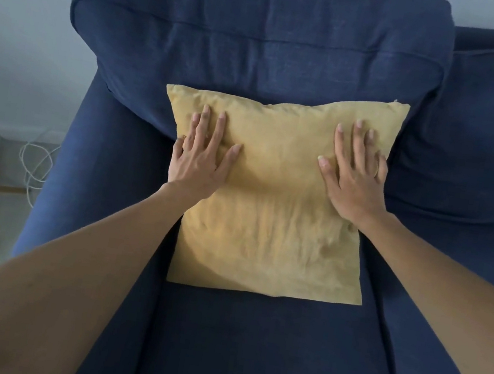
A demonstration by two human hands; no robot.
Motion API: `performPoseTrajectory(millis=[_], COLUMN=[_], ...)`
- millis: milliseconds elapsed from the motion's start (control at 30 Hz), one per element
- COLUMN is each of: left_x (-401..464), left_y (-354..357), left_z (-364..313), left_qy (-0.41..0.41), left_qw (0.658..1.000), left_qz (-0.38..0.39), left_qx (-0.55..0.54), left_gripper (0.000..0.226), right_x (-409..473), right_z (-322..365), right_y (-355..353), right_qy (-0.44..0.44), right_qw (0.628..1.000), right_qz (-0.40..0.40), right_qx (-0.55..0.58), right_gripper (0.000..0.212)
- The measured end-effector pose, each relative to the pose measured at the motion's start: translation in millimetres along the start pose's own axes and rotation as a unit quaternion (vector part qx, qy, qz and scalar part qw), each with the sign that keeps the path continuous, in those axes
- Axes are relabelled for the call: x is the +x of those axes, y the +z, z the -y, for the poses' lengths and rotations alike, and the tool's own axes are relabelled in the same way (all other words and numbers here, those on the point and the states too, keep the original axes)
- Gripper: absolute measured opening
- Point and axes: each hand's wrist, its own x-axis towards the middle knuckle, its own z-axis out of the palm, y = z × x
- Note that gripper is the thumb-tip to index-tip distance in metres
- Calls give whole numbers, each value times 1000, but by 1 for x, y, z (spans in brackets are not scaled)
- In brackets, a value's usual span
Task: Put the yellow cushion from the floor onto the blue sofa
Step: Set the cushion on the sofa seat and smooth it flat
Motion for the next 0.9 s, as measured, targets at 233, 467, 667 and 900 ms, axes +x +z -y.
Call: performPoseTrajectory(millis=[233,467,667,900], left_x=[9,-1,15,23], left_y=[8,2,-3,0], left_z=[1,12,20,25], left_qy=[-26,25,11,3], left_qw=[999,999,1000,999], left_qz=[33,-42,-15,6], left_qx=[-7,15,22,33], left_gripper=[78,73,73,76], right_x=[11,1,15,23], right_z=[1,-10,-20,-21], right_y=[4,-1,-8,2], right_qy=[-7,-26,-10,17], right_qw=[1000,999,999,998], right_qz=[15,-46,-45,-58], right_qx=[5,-3,-19,-35], right_gripper=[68,72,71,66])
